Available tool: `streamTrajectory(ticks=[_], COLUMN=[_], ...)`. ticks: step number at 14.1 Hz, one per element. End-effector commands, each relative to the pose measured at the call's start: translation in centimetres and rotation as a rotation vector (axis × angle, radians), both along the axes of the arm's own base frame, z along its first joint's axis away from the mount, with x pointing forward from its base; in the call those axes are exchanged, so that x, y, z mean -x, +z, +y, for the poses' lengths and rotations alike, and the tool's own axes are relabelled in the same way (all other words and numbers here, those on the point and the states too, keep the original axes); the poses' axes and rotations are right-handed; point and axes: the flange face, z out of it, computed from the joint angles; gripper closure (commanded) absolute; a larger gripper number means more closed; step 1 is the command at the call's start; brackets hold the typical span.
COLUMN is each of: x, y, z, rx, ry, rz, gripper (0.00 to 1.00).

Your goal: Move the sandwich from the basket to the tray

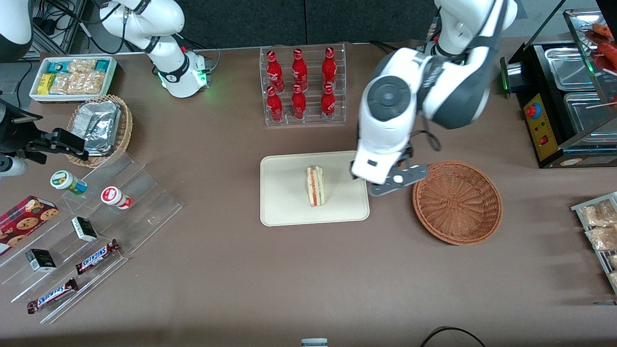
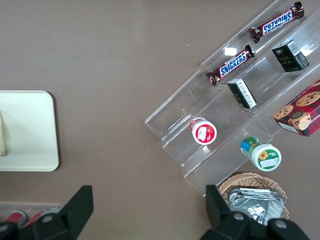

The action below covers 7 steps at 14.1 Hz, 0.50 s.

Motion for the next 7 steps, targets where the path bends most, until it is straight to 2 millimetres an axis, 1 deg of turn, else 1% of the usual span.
streamTrajectory(ticks=[1, 2, 3, 4, 6, 7], x=[-0.1, -0.4, -0.4, -0.6, -0.7, -0.3], y=[2.6, 3.7, 4.7, 5.9, 7.4, 8.2], z=[4.6, 6.8, 8.6, 11.2, 15.7, 17.3], rx=[0.019, 0.025, 0.033, 0.044, 0.067, 0.081], ry=[-0.051, -0.072, -0.102, -0.127, -0.195, -0.238], rz=[0.048, 0.063, 0.077, 0.091, 0.13, 0.139], gripper=[0.0, 0.0, 0.0, 0.0, 0.0, 0.0])
